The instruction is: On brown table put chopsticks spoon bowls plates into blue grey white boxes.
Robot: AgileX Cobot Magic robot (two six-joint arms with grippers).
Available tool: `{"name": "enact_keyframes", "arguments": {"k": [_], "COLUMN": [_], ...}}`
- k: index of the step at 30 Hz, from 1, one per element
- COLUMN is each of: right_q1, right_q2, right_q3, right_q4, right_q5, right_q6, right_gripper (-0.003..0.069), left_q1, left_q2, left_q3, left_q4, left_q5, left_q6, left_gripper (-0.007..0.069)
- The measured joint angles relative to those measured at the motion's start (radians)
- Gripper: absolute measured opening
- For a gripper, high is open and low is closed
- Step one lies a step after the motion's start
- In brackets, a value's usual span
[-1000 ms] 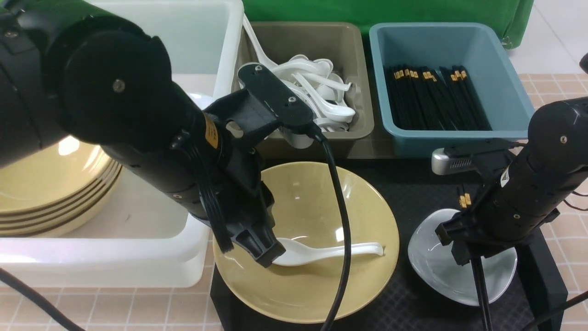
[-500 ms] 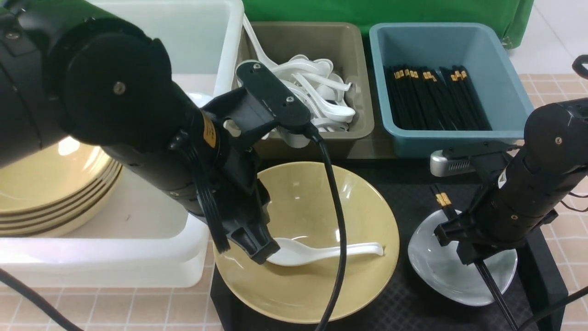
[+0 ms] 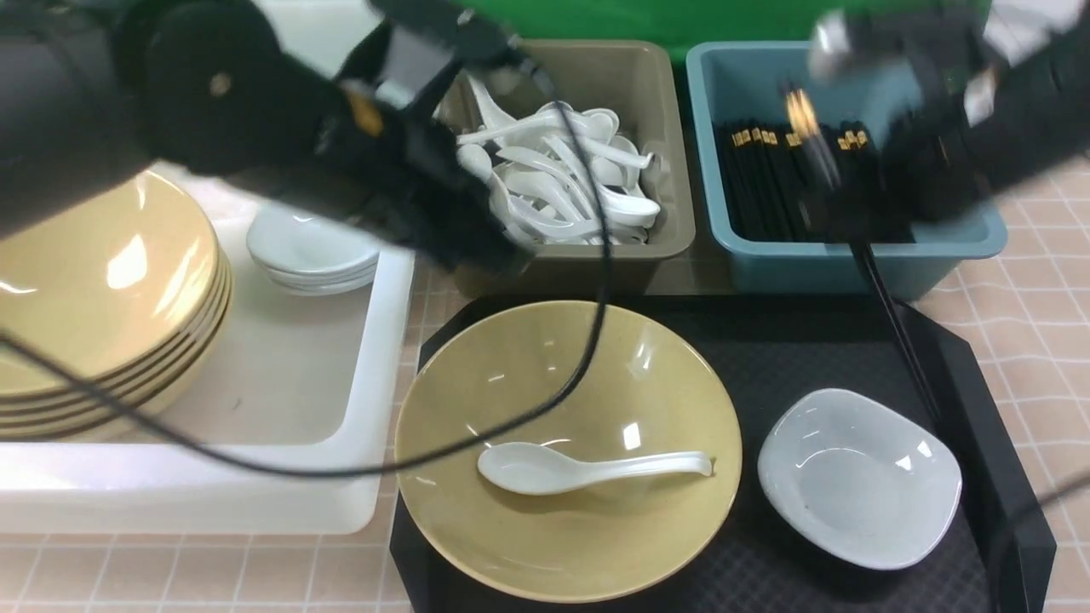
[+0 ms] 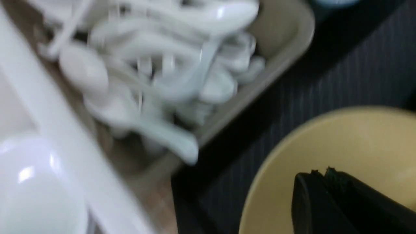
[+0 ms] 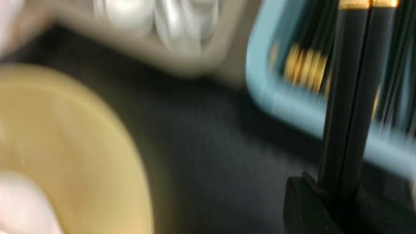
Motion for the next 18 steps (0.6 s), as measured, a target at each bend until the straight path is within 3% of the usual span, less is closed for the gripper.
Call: {"name": "enact_keyframes", "arguments": {"k": [7,18], "right_q1": [-0.098,-0.169], "right_q2": [0.243,0.586], "right_q3": [-0.354,-0.689], "right_q4": [-0.005,-0.013], "right_q5": [-0.075,-0.056], "right_q6": [0.043,0.095], "right_gripper": [0.0169,0.0169], "left_q1": [-0.002,-0.002], "left_q2": [0.098,0.126], "left_q3": [-0.168,-0.206], "left_q4": [-0.11,-0.157], "left_q5": [-0.109,-0.162], "left_q6": [0.123,0.131], "left_gripper": [0.0004,0.0004]}}
